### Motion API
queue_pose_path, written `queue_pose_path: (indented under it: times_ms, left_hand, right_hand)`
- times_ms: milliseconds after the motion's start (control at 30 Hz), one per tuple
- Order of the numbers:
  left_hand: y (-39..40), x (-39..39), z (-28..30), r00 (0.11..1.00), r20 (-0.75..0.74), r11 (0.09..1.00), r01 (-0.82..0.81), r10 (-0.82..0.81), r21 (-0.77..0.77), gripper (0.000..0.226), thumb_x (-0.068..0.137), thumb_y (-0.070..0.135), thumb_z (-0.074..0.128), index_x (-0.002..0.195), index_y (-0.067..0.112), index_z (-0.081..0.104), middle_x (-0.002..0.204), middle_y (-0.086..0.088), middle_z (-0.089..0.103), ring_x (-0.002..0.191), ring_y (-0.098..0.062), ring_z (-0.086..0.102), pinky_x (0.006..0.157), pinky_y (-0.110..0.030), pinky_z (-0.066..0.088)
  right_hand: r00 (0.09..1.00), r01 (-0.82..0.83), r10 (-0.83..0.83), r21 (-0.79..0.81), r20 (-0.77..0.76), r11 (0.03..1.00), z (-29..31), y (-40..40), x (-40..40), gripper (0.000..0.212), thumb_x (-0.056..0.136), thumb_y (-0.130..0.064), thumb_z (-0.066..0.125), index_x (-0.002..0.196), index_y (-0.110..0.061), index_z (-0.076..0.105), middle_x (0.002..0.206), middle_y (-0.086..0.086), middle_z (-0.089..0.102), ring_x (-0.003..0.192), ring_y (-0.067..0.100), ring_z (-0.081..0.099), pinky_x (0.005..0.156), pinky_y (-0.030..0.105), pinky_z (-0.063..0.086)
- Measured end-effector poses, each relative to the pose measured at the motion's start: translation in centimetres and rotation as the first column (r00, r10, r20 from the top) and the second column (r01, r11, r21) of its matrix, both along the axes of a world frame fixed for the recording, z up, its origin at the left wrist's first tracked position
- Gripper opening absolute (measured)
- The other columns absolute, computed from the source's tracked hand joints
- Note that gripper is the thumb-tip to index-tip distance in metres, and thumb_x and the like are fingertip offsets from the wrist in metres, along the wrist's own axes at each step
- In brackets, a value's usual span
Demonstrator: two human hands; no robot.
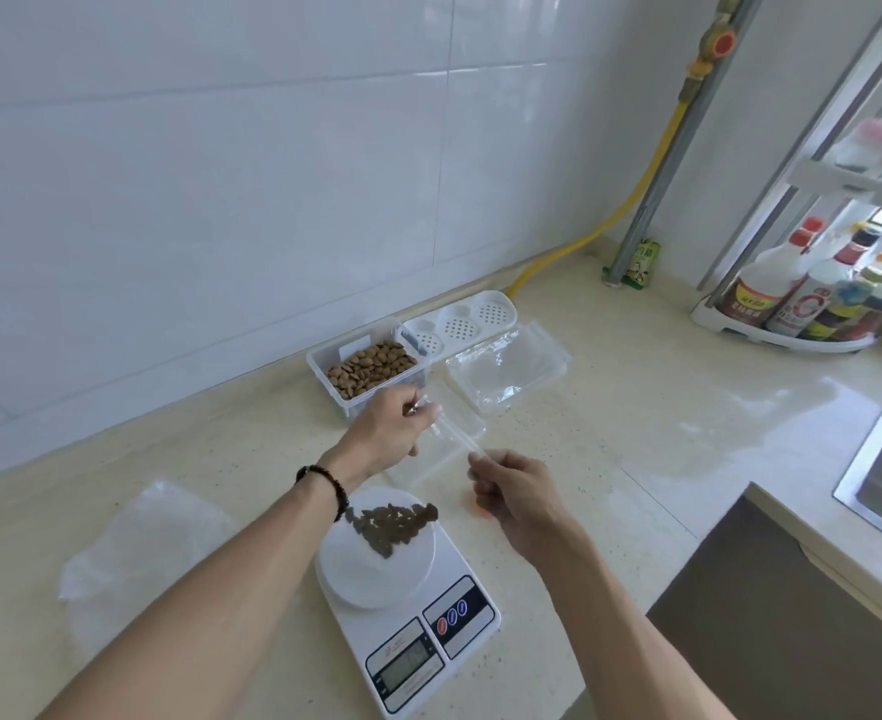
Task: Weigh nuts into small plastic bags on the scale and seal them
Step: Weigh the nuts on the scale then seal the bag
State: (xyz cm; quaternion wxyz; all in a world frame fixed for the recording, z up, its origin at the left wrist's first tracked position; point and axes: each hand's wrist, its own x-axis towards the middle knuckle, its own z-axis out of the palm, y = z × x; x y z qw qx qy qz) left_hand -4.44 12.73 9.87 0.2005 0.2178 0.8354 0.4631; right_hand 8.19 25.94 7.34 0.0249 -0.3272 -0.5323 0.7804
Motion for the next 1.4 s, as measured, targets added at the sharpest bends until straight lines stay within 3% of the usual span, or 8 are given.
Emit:
queue_pose_path:
  times_ms: [300,433,600,800,933,1133,1267,1400]
  left_hand:
    - [-3.6,0.5,5.0,0.980,0.159,0.912,-0.170,0.118,0.372,0.024,0.095,0.015,0.061,0.073,0.010,0.053,0.065,-0.001,0.057,0.057,-0.008,0.060,0.058,-0.021,0.048]
    - [-3.9,1.0,6.2,0.980,0.165,0.886,-0.174,0.113,0.430,0.025,0.095,0.012,0.060,0.071,0.014,0.054,0.064,0.003,0.060,0.061,-0.007,0.062,0.063,-0.022,0.050]
    - [-4.2,1.4,7.4,0.992,0.110,0.905,-0.102,0.062,0.413,0.019,0.092,0.012,0.065,0.074,0.009,0.062,0.060,0.005,0.065,0.061,-0.010,0.061,0.064,-0.025,0.052]
    - [-3.8,2.3,8.4,0.995,0.049,0.882,-0.095,0.082,0.462,0.018,0.092,0.004,0.063,0.074,0.000,0.060,0.060,-0.004,0.054,0.047,-0.001,0.050,0.051,-0.012,0.042]
    - [-3.5,2.2,8.7,0.997,0.033,0.881,-0.077,0.070,0.468,0.016,0.089,0.008,0.068,0.074,0.004,0.066,0.062,-0.002,0.061,0.051,-0.007,0.054,0.054,-0.017,0.046]
    - [-2.7,1.7,8.6,0.998,0.046,0.870,-0.060,0.043,0.490,0.013,0.087,0.008,0.070,0.082,-0.004,0.068,0.065,-0.003,0.064,0.057,-0.009,0.057,0.061,-0.022,0.050]
    - [-2.0,1.2,8.5,0.996,0.091,0.875,-0.033,-0.013,0.483,0.014,0.085,0.011,0.073,0.071,0.012,0.070,0.066,-0.003,0.066,0.064,-0.018,0.060,0.067,-0.035,0.052]
    - [-1.2,0.9,8.8,0.993,0.055,0.900,0.074,-0.108,0.431,0.012,0.087,0.015,0.072,0.075,0.012,0.071,0.063,0.002,0.063,0.060,-0.015,0.057,0.063,-0.031,0.048]
  right_hand:
    - [0.988,-0.014,0.009,-0.032,-0.153,0.999,5.9,-1.7,-1.2,0.010,0.093,-0.010,0.062,0.089,-0.007,0.070,0.071,0.001,0.064,0.053,0.008,0.046,0.047,0.018,0.035]
    - [0.986,0.010,0.012,0.130,-0.165,0.991,7.7,-2.0,-1.5,0.015,0.093,-0.008,0.062,0.080,-0.009,0.067,0.068,0.001,0.063,0.050,0.007,0.043,0.045,0.018,0.031]
    - [0.985,0.047,0.021,0.384,-0.173,0.922,9.3,-1.9,-1.2,0.020,0.093,-0.010,0.062,0.074,-0.012,0.066,0.064,-0.002,0.062,0.054,0.008,0.040,0.050,0.020,0.031]
    - [0.968,-0.025,0.141,0.475,-0.209,0.879,10.7,-2.0,-0.7,0.016,0.088,-0.012,0.068,0.072,-0.014,0.068,0.069,-0.003,0.064,0.061,0.004,0.051,0.065,0.023,0.040]
    - [0.960,0.029,0.104,0.462,-0.259,0.887,11.0,-1.7,-0.7,0.019,0.087,-0.006,0.069,0.069,-0.014,0.068,0.067,-0.001,0.063,0.059,0.002,0.052,0.062,0.018,0.041]
    - [0.950,-0.023,0.134,0.366,-0.282,0.930,11.7,-0.9,-1.0,0.011,0.081,-0.008,0.076,0.072,-0.011,0.072,0.072,0.005,0.064,0.064,0.013,0.052,0.069,0.028,0.044]
    - [0.968,-0.020,0.151,0.538,-0.200,0.843,12.3,0.0,-1.7,0.012,0.083,-0.010,0.076,0.071,-0.010,0.072,0.070,0.003,0.066,0.063,0.007,0.057,0.066,0.022,0.051]
    - [0.975,0.008,0.136,0.634,-0.178,0.773,12.1,0.5,-2.1,0.012,0.083,-0.013,0.077,0.072,-0.011,0.073,0.066,-0.004,0.066,0.057,-0.002,0.057,0.060,0.015,0.050]
